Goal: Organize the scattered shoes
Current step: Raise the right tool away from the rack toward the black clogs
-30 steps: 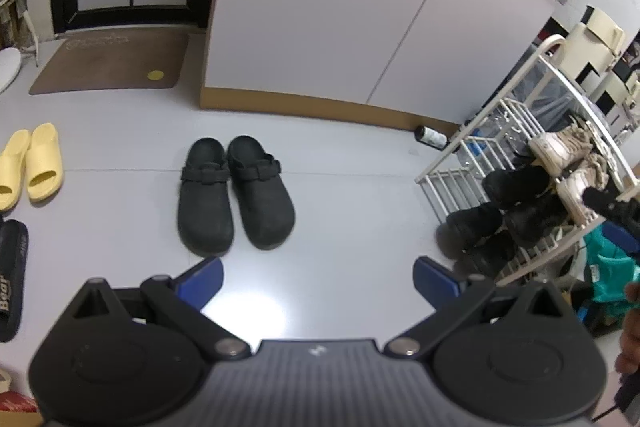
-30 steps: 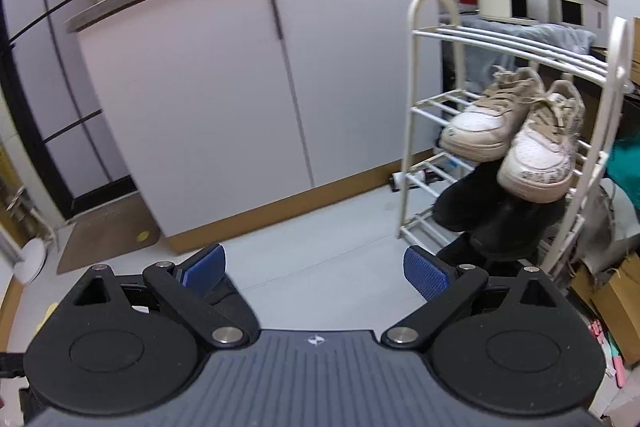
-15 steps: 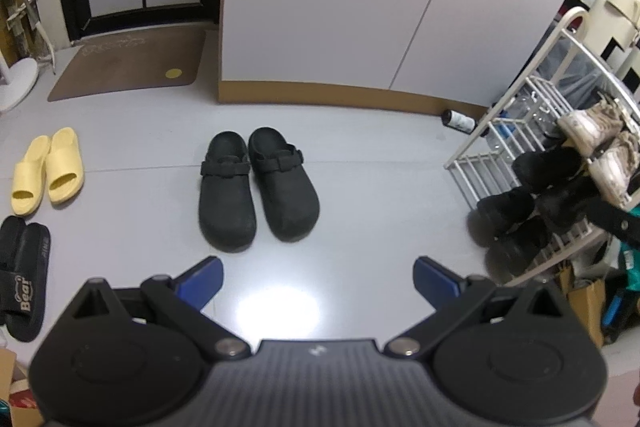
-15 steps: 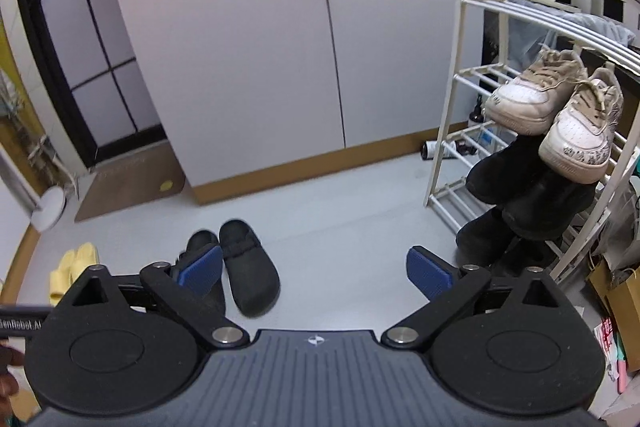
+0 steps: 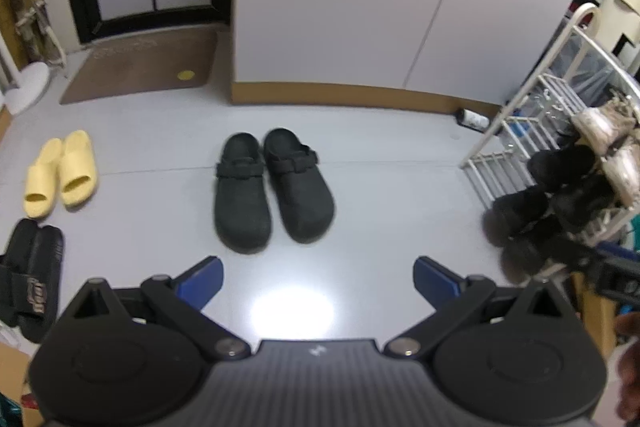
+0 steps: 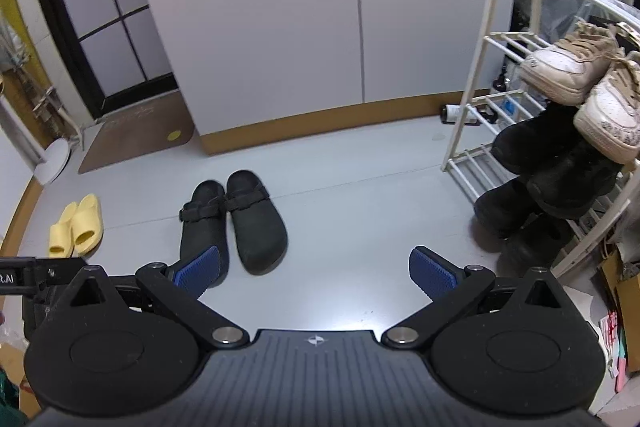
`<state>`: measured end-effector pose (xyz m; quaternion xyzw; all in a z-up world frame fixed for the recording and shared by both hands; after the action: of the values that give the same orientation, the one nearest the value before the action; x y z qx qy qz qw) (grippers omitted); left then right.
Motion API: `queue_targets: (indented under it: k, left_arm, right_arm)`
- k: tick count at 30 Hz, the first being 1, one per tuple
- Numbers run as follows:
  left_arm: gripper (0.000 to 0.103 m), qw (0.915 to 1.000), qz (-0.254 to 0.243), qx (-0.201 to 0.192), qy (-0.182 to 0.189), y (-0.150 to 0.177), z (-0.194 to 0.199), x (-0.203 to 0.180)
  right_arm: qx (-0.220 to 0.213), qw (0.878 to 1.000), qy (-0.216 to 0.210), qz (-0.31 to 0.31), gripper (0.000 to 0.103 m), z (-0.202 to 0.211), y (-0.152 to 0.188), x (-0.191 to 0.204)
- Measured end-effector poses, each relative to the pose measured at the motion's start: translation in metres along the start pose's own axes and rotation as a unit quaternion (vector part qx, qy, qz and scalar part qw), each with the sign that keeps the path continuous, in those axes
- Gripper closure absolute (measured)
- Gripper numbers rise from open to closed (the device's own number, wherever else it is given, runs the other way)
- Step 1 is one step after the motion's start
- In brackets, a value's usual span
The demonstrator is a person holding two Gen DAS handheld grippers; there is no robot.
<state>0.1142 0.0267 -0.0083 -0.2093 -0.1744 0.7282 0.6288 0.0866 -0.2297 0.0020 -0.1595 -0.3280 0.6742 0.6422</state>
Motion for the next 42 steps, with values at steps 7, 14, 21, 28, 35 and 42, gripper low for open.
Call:
queue_targets:
  k: [7,14,21,28,35,42]
  left_arm:
    - [0.001,0.9999,-0.009,-0.01,-0.005,-0.013,-0.002,-0.001]
    - [0.001,0.9996,-0.027,-0.001,-0.007,-0.022,-0.018,-0.001]
    - [0.001,0.9991,-0.034,0.021,-0.013,-0.025,-0.041,0.008]
    - [0.001,0.9994,-0.028,0.019,-0.01,-0.03,-0.041,0.015]
    - [0.001,0.9998,-0.015,0.009,-0.006,-0.043,-0.04,0.026]
    - [0.001,0.9998,-0.006,0.016,-0.01,-0.045,-0.05,0.044]
  right_arm:
    - [0.013,1.0,0.002,0.024,0.0,-0.02,-0.004,0.011]
    - [0.022,0.998,0.006,0.053,0.0,-0.043,-0.006,0.025]
    - [0.034,0.997,0.005,0.066,0.0,-0.067,-0.009,0.029]
    - [0.039,0.998,0.004,0.059,0.0,-0.09,-0.017,0.032]
    - [0.039,0.998,-0.008,0.038,0.0,-0.111,-0.028,0.034]
    - [0.05,0.997,-0.032,0.042,0.0,-0.126,-0.029,0.053]
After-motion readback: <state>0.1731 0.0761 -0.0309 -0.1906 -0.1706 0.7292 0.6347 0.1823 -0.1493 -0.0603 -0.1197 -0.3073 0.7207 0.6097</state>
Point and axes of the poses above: each gripper's, at about its wrist camera, not at the fingertips, and z roughly against the way its jaws point, x to its left, y to its underside, the point moved 5 cm from there along -z, roughly the way its jaws point, and after that the axes turned 6 degrees about -y, right-handed, at the moved point
